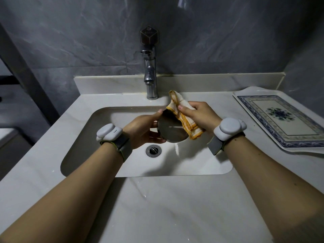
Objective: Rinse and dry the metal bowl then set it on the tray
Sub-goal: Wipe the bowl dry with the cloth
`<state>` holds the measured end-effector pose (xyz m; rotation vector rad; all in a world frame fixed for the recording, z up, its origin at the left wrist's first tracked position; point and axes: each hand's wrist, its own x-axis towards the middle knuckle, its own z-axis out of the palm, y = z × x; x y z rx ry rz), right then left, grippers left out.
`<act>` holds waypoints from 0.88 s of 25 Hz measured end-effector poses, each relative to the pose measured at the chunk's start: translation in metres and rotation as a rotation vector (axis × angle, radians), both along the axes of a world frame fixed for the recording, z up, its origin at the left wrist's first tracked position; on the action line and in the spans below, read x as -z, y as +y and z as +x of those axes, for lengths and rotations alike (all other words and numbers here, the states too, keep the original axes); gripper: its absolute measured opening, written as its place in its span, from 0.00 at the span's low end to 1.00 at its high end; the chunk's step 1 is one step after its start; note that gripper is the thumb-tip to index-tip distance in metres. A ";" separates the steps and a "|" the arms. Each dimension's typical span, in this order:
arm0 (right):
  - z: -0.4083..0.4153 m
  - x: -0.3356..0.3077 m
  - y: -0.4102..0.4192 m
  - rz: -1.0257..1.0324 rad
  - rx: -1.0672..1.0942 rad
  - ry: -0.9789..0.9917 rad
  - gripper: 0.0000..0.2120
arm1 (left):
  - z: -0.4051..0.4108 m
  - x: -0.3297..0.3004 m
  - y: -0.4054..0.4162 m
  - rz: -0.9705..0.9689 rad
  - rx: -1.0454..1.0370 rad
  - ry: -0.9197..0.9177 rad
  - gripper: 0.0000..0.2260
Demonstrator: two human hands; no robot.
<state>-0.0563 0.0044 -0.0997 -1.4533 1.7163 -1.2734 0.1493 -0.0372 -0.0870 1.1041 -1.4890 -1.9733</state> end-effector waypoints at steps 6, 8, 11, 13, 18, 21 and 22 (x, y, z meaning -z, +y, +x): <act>-0.005 -0.003 -0.003 0.047 0.099 -0.528 0.14 | -0.001 0.004 -0.006 0.115 -0.043 0.273 0.13; -0.005 -0.003 -0.004 0.070 0.096 -0.563 0.16 | -0.001 0.005 -0.008 0.140 -0.069 0.331 0.12; -0.001 -0.003 -0.003 0.118 0.094 -0.573 0.21 | 0.000 0.004 -0.007 0.128 -0.109 0.363 0.13; -0.001 -0.003 -0.002 0.125 0.094 -0.571 0.21 | 0.000 0.003 -0.006 0.096 -0.127 0.344 0.14; -0.004 -0.005 -0.002 0.076 0.098 -0.522 0.19 | -0.001 0.001 -0.002 0.044 -0.046 0.237 0.13; -0.005 -0.006 -0.001 0.066 0.079 -0.498 0.17 | -0.001 0.002 -0.001 0.023 0.005 0.179 0.11; -0.005 -0.005 0.000 0.068 0.072 -0.500 0.16 | -0.001 0.003 -0.002 0.017 0.020 0.163 0.11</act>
